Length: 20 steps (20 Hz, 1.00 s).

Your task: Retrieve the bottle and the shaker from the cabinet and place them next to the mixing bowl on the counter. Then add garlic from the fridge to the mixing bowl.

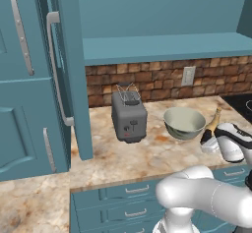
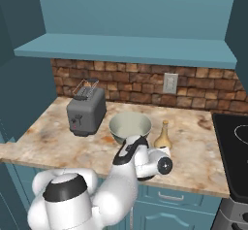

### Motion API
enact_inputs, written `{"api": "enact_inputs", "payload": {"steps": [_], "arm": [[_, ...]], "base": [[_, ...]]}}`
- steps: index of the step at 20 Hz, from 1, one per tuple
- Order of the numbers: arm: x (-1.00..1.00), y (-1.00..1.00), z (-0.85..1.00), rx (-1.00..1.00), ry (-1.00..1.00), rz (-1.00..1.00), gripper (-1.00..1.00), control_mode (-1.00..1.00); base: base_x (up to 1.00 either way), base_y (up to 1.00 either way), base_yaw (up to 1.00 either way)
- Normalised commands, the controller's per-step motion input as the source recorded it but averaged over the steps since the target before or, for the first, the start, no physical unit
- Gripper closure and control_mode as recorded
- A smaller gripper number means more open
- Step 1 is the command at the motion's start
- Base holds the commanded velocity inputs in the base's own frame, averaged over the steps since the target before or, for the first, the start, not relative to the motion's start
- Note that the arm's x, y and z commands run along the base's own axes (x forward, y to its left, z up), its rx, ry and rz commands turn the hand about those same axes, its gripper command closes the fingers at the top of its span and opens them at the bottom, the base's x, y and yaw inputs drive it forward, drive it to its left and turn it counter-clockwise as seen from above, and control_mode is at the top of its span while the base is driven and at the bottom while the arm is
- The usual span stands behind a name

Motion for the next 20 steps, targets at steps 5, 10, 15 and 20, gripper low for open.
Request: {"api": "enact_inputs", "payload": {"steps": [5, 10, 15, 20], "arm": [[0.15, 0.0, -0.02, 0.0, 0.0, -0.01, 1.0, -1.0], [0.11, 0.0, -0.11, 0.0, 0.0, 0.0, 1.0, -1.0], [0.04, 0.0, -0.3, 0.0, 0.0, 0.0, 1.0, -1.0], [0.03, 0.0, -0.17, 0.0, 0.0, 0.0, 1.0, -1.0]], "base": [[0.0, 0.0, 0.0], [0.0, 0.0, 0.0], [0.0, 0.0, 0.0], [0.0, 0.0, 0.0]]}}
